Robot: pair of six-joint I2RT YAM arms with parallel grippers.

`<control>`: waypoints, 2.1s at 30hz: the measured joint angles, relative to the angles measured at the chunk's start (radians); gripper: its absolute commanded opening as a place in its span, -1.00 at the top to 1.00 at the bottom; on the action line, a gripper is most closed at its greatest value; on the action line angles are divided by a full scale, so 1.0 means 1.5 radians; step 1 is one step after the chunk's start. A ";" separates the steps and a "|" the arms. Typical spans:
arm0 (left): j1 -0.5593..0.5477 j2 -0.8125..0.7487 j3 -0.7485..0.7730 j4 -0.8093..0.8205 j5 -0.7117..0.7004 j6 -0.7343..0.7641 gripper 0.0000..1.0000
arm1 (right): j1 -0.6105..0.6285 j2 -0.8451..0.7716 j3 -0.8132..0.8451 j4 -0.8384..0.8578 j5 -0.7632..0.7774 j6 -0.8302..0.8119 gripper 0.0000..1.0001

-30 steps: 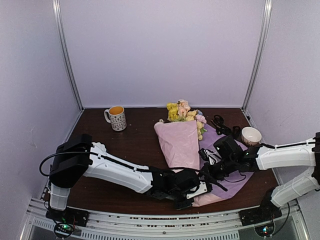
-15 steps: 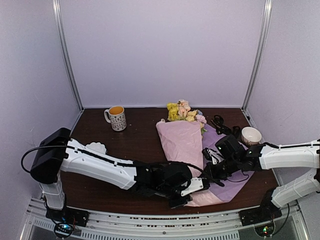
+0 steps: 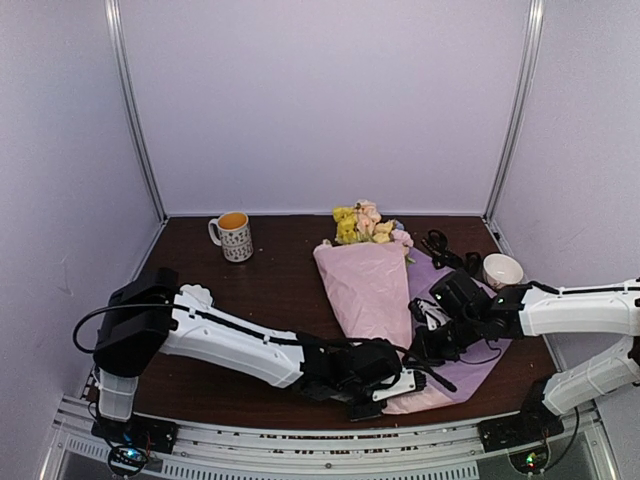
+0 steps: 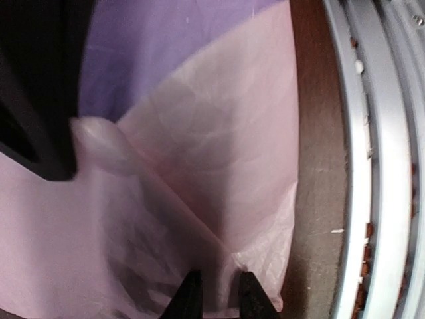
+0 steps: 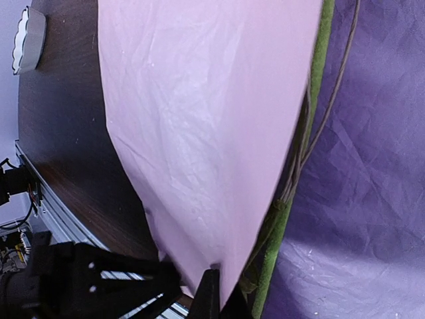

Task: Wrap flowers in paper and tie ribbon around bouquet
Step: Adjust the 2/3-folded wrapping paper at the center of the board.

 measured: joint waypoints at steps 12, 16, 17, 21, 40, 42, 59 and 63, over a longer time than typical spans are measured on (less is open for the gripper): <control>0.003 0.052 0.032 -0.006 0.009 -0.009 0.56 | 0.005 -0.010 -0.023 -0.006 0.033 0.012 1.00; 0.004 0.049 0.024 0.004 0.016 -0.009 0.55 | -0.002 0.035 -0.027 0.009 0.051 0.008 1.00; 0.004 0.048 0.021 0.007 0.018 -0.009 0.55 | -0.003 0.050 -0.027 0.013 0.054 0.005 1.00; 0.004 0.044 0.014 0.013 0.025 -0.009 0.55 | -0.007 0.084 -0.028 0.030 0.057 -0.006 1.00; 0.166 -0.078 -0.035 0.021 0.151 -0.052 0.46 | -0.016 0.104 -0.035 0.064 0.035 -0.034 0.95; 0.200 -0.073 -0.009 0.011 0.135 -0.064 0.44 | -0.016 0.104 -0.035 0.065 0.033 -0.037 0.93; 0.213 0.123 0.165 -0.058 0.127 -0.086 0.45 | -0.058 0.030 -0.054 0.047 0.037 -0.032 -0.07; 0.213 0.123 0.164 -0.058 0.129 -0.086 0.45 | -0.116 0.023 -0.032 0.032 0.038 -0.044 -0.10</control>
